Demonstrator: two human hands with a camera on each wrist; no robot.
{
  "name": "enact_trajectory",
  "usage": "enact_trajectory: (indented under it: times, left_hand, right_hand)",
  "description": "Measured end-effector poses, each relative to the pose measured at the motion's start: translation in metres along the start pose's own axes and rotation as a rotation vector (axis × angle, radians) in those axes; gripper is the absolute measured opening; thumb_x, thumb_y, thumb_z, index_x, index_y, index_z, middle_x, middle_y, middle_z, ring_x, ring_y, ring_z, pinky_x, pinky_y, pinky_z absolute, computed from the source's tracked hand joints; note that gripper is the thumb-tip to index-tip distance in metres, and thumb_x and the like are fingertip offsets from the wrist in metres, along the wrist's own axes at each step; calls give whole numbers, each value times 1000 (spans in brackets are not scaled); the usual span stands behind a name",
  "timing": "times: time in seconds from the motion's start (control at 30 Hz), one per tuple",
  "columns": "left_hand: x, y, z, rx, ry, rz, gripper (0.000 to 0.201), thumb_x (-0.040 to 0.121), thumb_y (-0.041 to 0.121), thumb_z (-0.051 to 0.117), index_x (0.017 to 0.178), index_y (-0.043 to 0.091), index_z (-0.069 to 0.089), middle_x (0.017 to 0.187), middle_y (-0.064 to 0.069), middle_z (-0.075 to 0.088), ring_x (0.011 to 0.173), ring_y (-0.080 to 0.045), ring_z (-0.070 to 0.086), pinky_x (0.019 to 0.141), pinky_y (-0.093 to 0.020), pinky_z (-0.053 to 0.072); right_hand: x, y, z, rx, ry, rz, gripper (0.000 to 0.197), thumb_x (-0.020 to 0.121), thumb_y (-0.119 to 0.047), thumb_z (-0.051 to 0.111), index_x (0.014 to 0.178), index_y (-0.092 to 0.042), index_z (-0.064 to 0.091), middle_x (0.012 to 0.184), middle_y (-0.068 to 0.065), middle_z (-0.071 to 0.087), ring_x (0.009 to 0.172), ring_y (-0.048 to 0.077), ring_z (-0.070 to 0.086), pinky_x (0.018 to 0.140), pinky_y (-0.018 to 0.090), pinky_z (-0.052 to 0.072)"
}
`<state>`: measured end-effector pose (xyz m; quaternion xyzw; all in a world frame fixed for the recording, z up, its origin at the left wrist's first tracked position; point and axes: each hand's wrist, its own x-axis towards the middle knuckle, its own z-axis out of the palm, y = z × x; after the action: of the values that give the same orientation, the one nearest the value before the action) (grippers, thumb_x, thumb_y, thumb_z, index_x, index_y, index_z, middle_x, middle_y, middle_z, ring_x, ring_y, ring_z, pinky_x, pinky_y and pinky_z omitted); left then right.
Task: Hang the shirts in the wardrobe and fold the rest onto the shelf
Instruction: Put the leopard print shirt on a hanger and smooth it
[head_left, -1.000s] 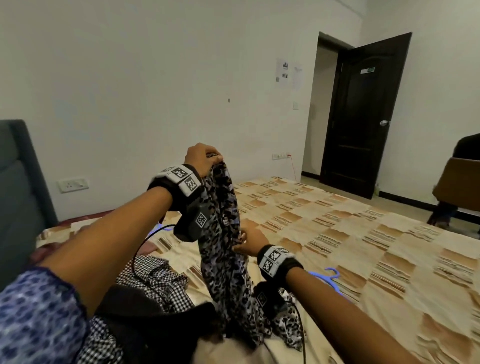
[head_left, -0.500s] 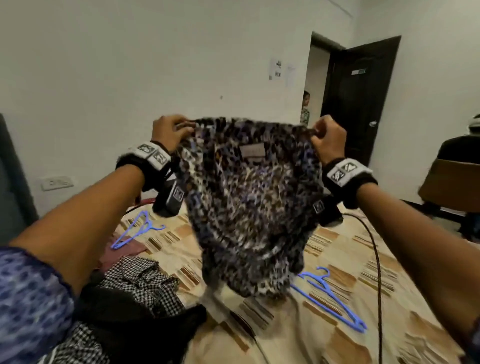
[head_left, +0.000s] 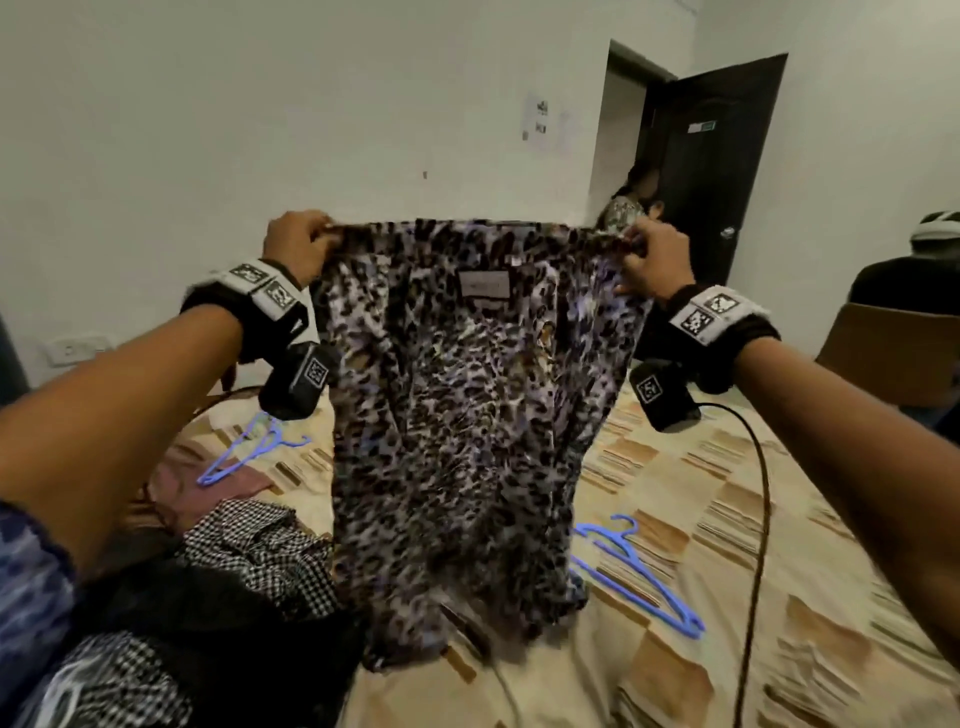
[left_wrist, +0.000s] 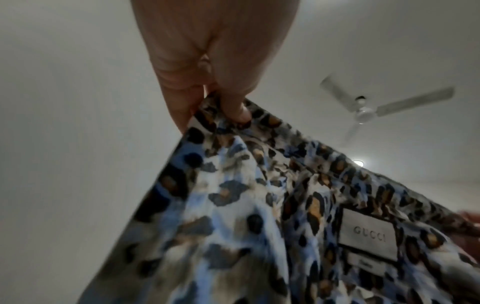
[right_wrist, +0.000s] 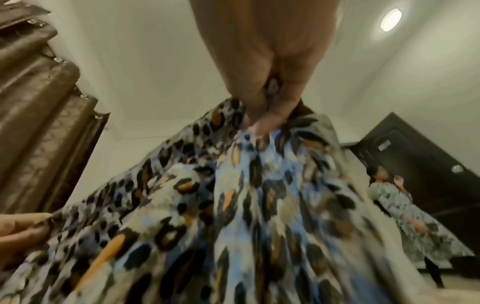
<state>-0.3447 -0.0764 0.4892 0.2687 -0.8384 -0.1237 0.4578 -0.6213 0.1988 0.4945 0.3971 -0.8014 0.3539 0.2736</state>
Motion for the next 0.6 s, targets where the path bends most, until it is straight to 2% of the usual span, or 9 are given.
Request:
enact_trajectory:
  times: [0.07, 0.1, 0.13, 0.2, 0.27, 0.33, 0.4, 0.5, 0.6]
  left_hand:
    - [-9, -9, 6, 41, -80, -69, 24, 90, 7, 58, 111, -3, 64, 112, -26, 63, 107, -38, 57, 87, -36, 42]
    - [-15, -14, 10, 61, -99, -82, 24, 89, 8, 59, 111, -2, 64, 113, -25, 63, 108, -38, 57, 88, -37, 42]
    - [-19, -18, 12, 74, -90, -82, 23, 89, 8, 59, 109, -2, 66, 112, -25, 64, 108, -38, 57, 88, -38, 43]
    - [-25, -20, 16, 57, -9, -83, 22, 90, 7, 56, 106, -2, 67, 110, -26, 64, 107, -39, 57, 87, -39, 43]
    - [-27, -20, 23, 15, 68, -113, 23, 91, 9, 54, 106, -5, 65, 109, -28, 63, 105, -41, 57, 86, -40, 42]
    - [-33, -21, 39, 3, 36, -156, 27, 92, 14, 56, 104, -8, 63, 108, -29, 62, 105, -41, 56, 84, -39, 40]
    - [-49, -30, 66, -2, -76, -198, 29, 91, 17, 58, 98, -11, 62, 102, -32, 62, 100, -41, 57, 79, -40, 39]
    - [-90, -55, 123, 29, -336, -263, 31, 89, 18, 62, 82, -12, 63, 84, -32, 61, 86, -38, 59, 67, -37, 37]
    - [-142, -79, 190, 108, -630, -328, 40, 86, 23, 68, 55, 7, 47, 61, -17, 45, 67, -24, 47, 57, -31, 25]
  right_hand:
    - [-12, 7, 8, 75, -329, 108, 6, 82, 4, 66, 82, -1, 62, 80, 15, 66, 83, 25, 63, 79, 38, 55]
    - [-19, 10, 11, 149, -444, 196, 16, 82, 6, 66, 74, -4, 58, 64, 6, 65, 69, 19, 64, 64, 34, 59]
    - [-22, 14, 17, 244, -499, 248, 21, 83, 10, 64, 71, -5, 55, 50, -4, 61, 54, 10, 63, 49, 25, 56]
    - [-27, 12, 25, 306, -397, 232, 18, 85, 10, 60, 74, -3, 54, 39, -14, 55, 40, -3, 55, 40, 12, 45]
    - [-32, 7, 31, 243, -166, 126, 12, 87, 3, 57, 78, -3, 60, 53, -13, 64, 54, -4, 59, 50, 9, 41]
    - [-43, 10, 42, 127, 25, 52, 13, 88, -2, 54, 94, 1, 66, 89, 13, 70, 88, 23, 64, 70, 23, 39]
    - [-64, 29, 72, 110, 28, 62, 17, 88, -3, 52, 99, 4, 64, 98, 25, 65, 93, 34, 60, 75, 33, 37]
    - [-121, 74, 128, 98, -349, 175, 12, 91, -10, 54, 94, -3, 64, 101, 24, 64, 89, 27, 57, 73, 32, 37]
    - [-186, 131, 183, 25, -823, 391, 21, 92, -25, 59, 104, -8, 59, 111, 22, 63, 98, 31, 60, 84, 38, 45]
